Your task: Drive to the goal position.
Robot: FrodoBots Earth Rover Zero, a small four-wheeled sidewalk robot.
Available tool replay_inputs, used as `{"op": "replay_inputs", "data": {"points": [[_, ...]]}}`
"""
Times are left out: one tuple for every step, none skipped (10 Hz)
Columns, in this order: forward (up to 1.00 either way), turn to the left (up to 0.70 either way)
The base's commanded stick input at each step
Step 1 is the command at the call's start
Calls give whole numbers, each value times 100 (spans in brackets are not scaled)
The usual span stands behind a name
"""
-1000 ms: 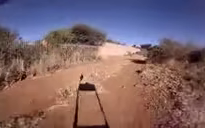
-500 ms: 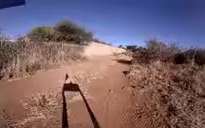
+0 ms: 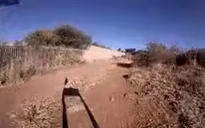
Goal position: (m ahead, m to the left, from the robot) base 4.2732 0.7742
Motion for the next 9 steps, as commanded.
{"op": "replay_inputs", "data": {"points": [[50,0],[50,0],[50,0],[50,0],[50,0],[50,0],[50,0],[50,0],[50,0]]}}
